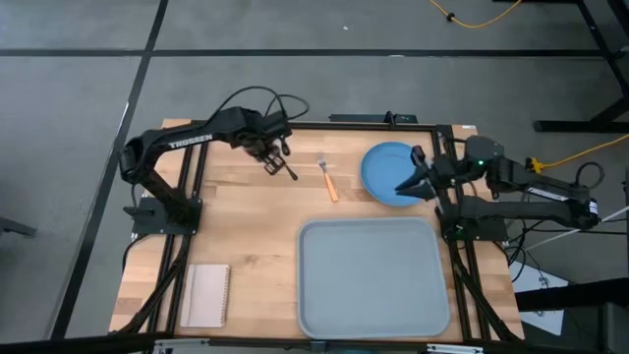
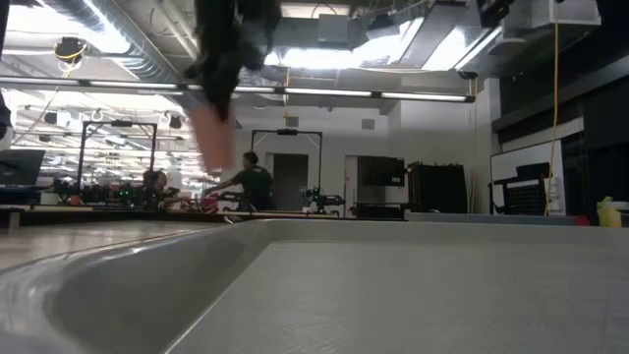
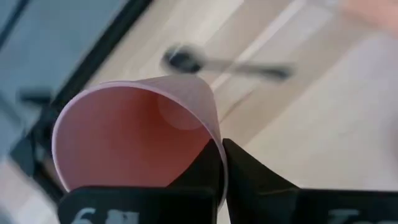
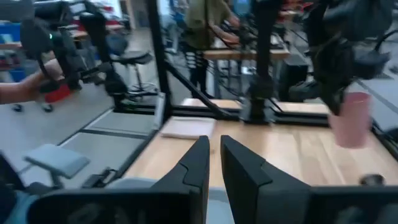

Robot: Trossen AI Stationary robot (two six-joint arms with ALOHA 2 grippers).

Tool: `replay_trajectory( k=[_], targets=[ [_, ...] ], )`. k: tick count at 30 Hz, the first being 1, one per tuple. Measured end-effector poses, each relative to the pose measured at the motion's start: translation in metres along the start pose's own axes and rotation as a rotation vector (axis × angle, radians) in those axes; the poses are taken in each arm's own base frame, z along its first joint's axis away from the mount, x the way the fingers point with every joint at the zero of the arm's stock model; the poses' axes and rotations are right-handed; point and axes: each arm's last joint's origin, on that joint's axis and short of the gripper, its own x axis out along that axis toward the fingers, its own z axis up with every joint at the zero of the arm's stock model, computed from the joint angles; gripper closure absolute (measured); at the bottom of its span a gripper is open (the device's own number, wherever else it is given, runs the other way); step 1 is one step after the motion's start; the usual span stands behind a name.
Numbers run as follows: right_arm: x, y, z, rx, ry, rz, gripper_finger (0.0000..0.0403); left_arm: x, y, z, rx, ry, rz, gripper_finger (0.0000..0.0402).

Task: Pick and place plate/cup/fork/spoon on tray
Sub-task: Put the pink cup on the top left of the gray tray

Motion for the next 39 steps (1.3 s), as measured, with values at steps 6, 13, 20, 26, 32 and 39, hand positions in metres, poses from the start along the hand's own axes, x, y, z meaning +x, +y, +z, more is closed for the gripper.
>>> replay_trajectory(
  k=[6,13,20,26,32,39],
  targets=[
    [-0.012,0.013,0.005,-0.04,-0.051,0.122,0.0357,-0.044,-0.06,0.005,0.115,-0.263,-0.243,0.0401],
    [-0.031,0.029,0.012,-0.103,-0.131,0.265,0.0357,-0.057,-0.139,-0.02,0.205,-0.384,-0.43,0.0401],
    [-0.051,0.043,0.017,-0.13,-0.199,0.37,0.0357,-0.041,-0.222,-0.046,0.263,-0.448,-0.577,0.0401],
    [-0.062,0.05,0.016,-0.075,-0.201,0.412,0.0357,-0.039,-0.266,-0.045,0.386,-0.422,-0.636,0.0401],
    [-0.07,0.055,0.013,-0.013,-0.183,0.438,0.0357,-0.03,-0.285,-0.061,0.529,-0.209,-0.517,0.0401],
    [-0.072,0.056,0.006,-0.022,-0.149,0.426,0.0357,-0.012,-0.281,-0.06,0.514,-0.107,-0.419,0.0401]
  ],
)
